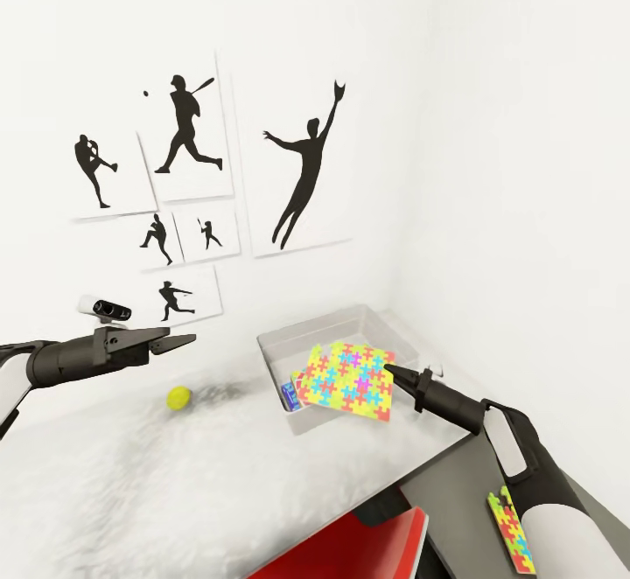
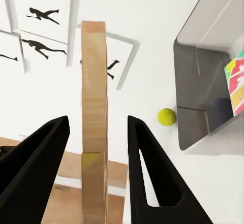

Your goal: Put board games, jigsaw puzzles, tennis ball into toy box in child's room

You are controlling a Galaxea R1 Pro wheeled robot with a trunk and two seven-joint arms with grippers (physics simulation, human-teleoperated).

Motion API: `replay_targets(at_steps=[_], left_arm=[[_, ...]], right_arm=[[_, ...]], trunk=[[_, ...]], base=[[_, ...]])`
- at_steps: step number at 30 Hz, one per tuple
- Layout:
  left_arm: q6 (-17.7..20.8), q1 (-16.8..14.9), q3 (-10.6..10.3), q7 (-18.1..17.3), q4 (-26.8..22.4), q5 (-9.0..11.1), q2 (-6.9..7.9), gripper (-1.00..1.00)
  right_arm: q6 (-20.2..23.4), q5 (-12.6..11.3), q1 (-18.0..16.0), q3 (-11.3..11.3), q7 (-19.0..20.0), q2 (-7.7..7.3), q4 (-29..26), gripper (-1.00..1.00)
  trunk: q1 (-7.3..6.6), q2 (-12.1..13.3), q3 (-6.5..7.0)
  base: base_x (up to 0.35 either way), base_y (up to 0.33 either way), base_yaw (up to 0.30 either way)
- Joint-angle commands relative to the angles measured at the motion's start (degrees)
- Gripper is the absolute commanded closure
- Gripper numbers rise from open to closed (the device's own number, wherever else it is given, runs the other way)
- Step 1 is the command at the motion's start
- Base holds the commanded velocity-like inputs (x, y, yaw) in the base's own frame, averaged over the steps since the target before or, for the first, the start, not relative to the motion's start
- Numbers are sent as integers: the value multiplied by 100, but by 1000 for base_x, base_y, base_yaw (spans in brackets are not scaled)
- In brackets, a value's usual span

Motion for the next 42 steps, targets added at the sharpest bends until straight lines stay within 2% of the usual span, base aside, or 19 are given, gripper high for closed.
replay_targets(at_steps=[1,4,6,9,12,18,21,23,26,27,31,42], left_arm=[[22,-8,-10,-14,3,12,0,-100],[22,-9,-15,-10,3,12,-24,-100],[22,-8,-12,-7,3,12,-33,-100],[22,-8,-11,-6,3,12,-37,-100],[22,-8,-16,-5,3,12,-38,-100],[22,-8,-18,-5,3,12,-39,-100],[22,-8,-19,-5,3,12,-39,-100],[22,-8,-19,-5,3,12,-39,-100],[22,-8,-19,-5,3,12,-39,-100],[22,-8,-17,-7,3,12,-39,-100],[22,-8,-13,-10,3,12,-39,-100],[22,-8,-12,-14,3,12,-39,-100]], right_arm=[[13,32,-8,-5,8,6,9,100],[41,45,-30,2,-67,7,50,100],[105,36,-221,2,-198,4,49,100],[389,20,-864,-1,-657,12,176,100],[503,-14,-1345,-6,-1188,17,497,100],[527,-3,-2447,-6,-2034,19,1777,100],[515,16,-2718,-5,-2330,54,2116,100],[509,34,-2875,-4,-2589,129,2260,100],[516,57,-3170,2,-3209,433,2390,100],[526,60,-3238,3,-3407,528,2419,100],[527,54,-3337,9,-3724,678,2463,100],[527,51,-3355,35,-3792,617,2475,100]], trunk=[[4,-13,-13],[4,-13,-13],[4,-13,-13],[4,-13,-13],[4,-13,-13],[4,-13,-13],[4,-13,-13],[4,-13,-13],[4,-13,-13],[4,-13,-13],[4,-13,-13],[4,-13,-13]], base=[[0,0,0],[0,0,0],[0,0,0],[0,0,0],[0,0,0],[0,0,0],[0,0,0],[0,0,0],[0,0,0],[0,0,0],[0,0,0],[0,0,0]])
